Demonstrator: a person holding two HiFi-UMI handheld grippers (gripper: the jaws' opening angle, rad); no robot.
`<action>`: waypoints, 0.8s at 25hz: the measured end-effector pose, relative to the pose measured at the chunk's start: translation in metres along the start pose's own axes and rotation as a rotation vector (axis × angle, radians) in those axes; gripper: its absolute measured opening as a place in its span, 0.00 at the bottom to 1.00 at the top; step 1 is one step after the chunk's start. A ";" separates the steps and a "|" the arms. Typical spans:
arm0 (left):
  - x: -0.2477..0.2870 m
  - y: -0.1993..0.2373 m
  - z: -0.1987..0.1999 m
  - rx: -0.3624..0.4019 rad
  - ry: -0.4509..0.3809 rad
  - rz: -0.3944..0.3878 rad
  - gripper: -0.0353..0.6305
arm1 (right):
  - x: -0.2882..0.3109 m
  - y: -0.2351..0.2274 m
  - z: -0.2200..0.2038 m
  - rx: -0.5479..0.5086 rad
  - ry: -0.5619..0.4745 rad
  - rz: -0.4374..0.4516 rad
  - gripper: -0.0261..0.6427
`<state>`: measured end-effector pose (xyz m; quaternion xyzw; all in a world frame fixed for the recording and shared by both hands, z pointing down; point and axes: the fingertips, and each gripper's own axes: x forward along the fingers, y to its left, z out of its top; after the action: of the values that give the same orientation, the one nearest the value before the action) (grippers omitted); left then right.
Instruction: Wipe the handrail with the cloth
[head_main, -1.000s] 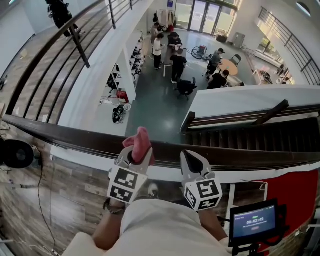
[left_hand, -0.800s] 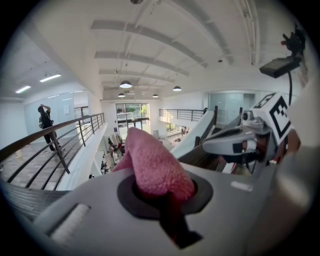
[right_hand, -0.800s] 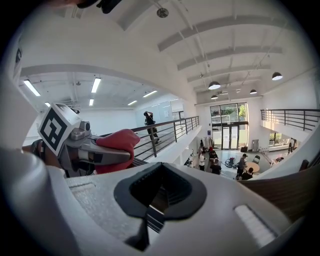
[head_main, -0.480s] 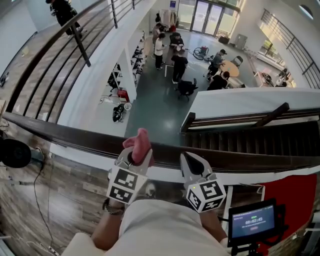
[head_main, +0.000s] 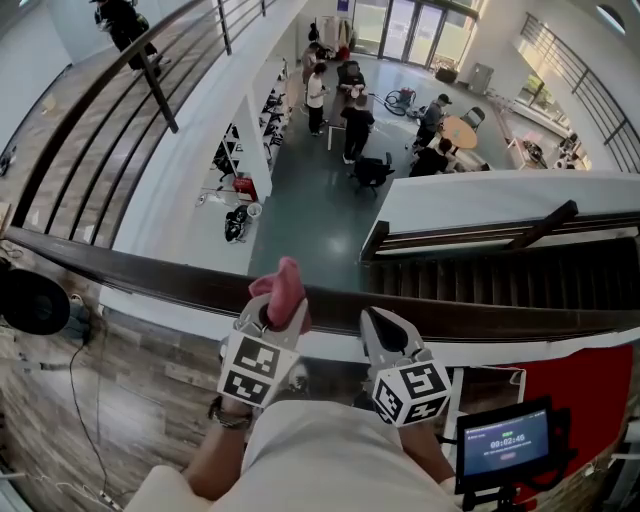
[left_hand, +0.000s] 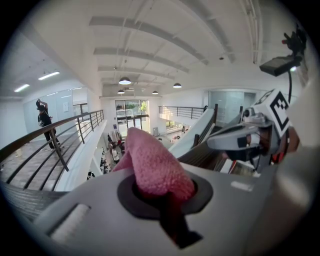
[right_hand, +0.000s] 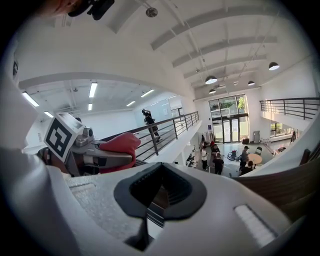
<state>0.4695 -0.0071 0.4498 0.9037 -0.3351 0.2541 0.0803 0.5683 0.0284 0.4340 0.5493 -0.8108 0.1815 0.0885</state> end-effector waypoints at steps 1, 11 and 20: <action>0.000 0.000 0.000 -0.001 0.002 -0.001 0.11 | 0.000 -0.001 -0.001 0.003 0.007 -0.005 0.04; 0.004 -0.004 -0.004 -0.001 0.030 -0.006 0.11 | -0.003 -0.004 0.000 0.001 0.007 0.013 0.04; 0.007 -0.016 -0.012 0.003 0.051 -0.038 0.11 | -0.010 -0.008 -0.010 -0.009 0.011 0.001 0.04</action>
<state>0.4798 0.0053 0.4635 0.9032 -0.3154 0.2763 0.0922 0.5787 0.0385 0.4408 0.5476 -0.8113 0.1812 0.0953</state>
